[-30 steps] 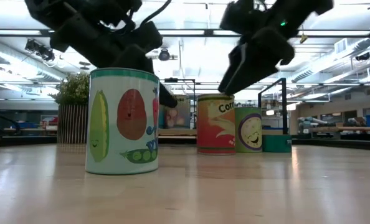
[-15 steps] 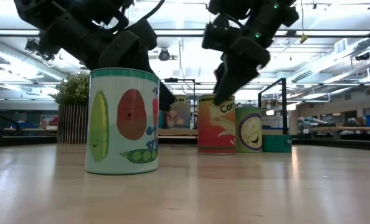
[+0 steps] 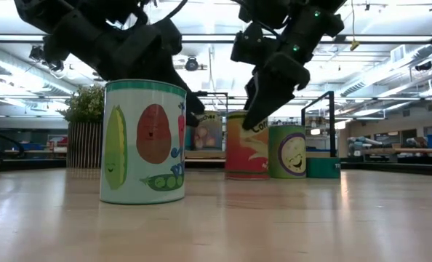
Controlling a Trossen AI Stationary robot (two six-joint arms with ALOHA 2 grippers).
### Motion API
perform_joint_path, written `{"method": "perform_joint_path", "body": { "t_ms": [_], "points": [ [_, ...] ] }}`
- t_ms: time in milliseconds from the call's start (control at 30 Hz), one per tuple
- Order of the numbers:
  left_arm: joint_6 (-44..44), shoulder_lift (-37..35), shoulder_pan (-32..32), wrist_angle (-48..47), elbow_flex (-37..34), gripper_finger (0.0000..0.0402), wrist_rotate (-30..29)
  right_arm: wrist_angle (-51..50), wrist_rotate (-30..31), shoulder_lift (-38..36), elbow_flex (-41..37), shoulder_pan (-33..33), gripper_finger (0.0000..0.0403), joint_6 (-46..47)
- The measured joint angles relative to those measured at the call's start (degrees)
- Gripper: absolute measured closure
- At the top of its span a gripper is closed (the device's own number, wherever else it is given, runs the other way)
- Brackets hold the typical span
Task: Pick and place cans onto a shelf
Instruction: Put the canned corns on the shelf
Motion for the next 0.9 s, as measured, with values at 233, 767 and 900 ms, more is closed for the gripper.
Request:
{"method": "perform_joint_path", "body": {
  "t_ms": [233,767,900],
  "points": [
    [5.8,-9.9,-0.1,-6.2,0.0,0.0012,-0.4,-0.4,1.1,-6.0,3.1,-3.7,0.0057,-5.1],
    [5.7,-9.2,-0.7,8.8,-8.4,0.0012,-6.5,-1.6,-3.5,-7.3,5.7,-23.6,0.0068,-7.5],
    [3.0,-10.6,-0.7,13.7,-13.4,0.0012,-8.5,-1.4,-5.2,-6.1,5.7,-24.9,0.0068,-7.7]
  ]
}}
